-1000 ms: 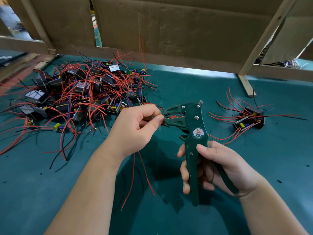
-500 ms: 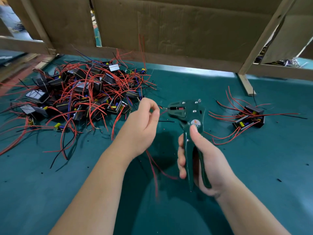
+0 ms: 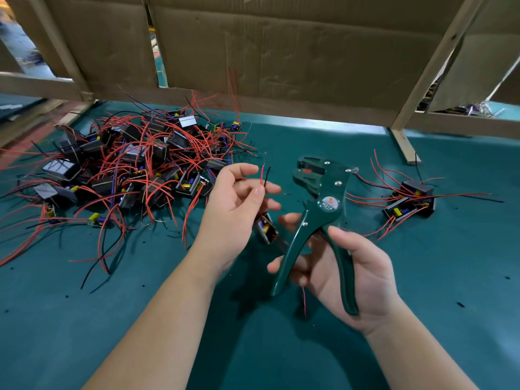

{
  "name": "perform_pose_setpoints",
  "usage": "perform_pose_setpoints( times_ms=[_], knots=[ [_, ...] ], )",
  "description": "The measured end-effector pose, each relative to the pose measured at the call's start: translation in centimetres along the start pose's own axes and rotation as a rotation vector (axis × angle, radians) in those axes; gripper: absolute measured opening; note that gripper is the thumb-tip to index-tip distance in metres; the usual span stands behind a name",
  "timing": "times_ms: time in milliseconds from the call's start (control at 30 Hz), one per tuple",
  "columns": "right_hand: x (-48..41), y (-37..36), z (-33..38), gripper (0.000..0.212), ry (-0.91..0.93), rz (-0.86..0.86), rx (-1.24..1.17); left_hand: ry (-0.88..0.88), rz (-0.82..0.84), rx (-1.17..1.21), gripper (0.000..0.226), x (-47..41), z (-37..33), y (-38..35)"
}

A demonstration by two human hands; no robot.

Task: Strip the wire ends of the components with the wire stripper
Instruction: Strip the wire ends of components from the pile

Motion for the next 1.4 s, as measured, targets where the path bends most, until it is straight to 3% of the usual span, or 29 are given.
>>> perform_pose_setpoints(
  times_ms=[167,367,600,833,933,1100,1233,1300,1333,1400],
  knots=[
    [-0.2,-1.3,-0.9,0.069,-0.028,0.033,0.022,0.177,0.069,0.419,0.031,0.2,0.6,-1.3],
    [-0.6,-1.7,-1.4,0.047,-0.025,0.037,0.125,0.210,0.059,0.633,0.024,-0.1,0.6,-1.2],
    [-0.4,-1.0,-1.9,0.064,-0.121,0.031,0.231,0.162,-0.069,0.861,0.014,-1.3,-0.4,2.1],
    [-0.6,-1.8,-2.1,0.053,-0.114,0.057,0.151,0.305,0.055,1.072,0.026,-1.0,0.5,0.9],
    [-0.4,-1.3,-1.7,0.049,-0.105,0.060,0.164,0.317,0.044,1.075,0.024,-1.0,0.3,1.1],
    [-0.4,-0.6,-1.0,0.060,-0.071,0.027,0.206,0.222,-0.156,0.869,0.021,-1.2,0.1,2.8],
    [-0.2,0.6,0.2,0.048,-0.013,-0.010,0.249,0.116,-0.289,0.754,0.013,-1.1,-0.8,4.5],
    [-0.1,1.7,1.3,0.048,0.031,-0.090,0.280,0.002,-0.345,0.775,0.011,-1.1,-2.1,7.4],
    [-0.2,2.4,2.0,0.055,0.068,-0.156,0.289,-0.057,-0.393,0.713,0.021,-1.0,-2.7,8.9],
    [-0.3,4.1,3.7,0.054,0.153,-0.310,0.322,-0.150,-0.545,0.438,0.036,-0.6,-3.5,11.1]
  ],
)
Point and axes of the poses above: each hand's wrist, its own x-axis away from the middle knuckle, its own y-axis out of the back of the hand, z = x × y, the point moved 5 cm from there along -x, towards the middle knuckle, and after that the axes turned 13 degrees about y, right-handed, at the moved point
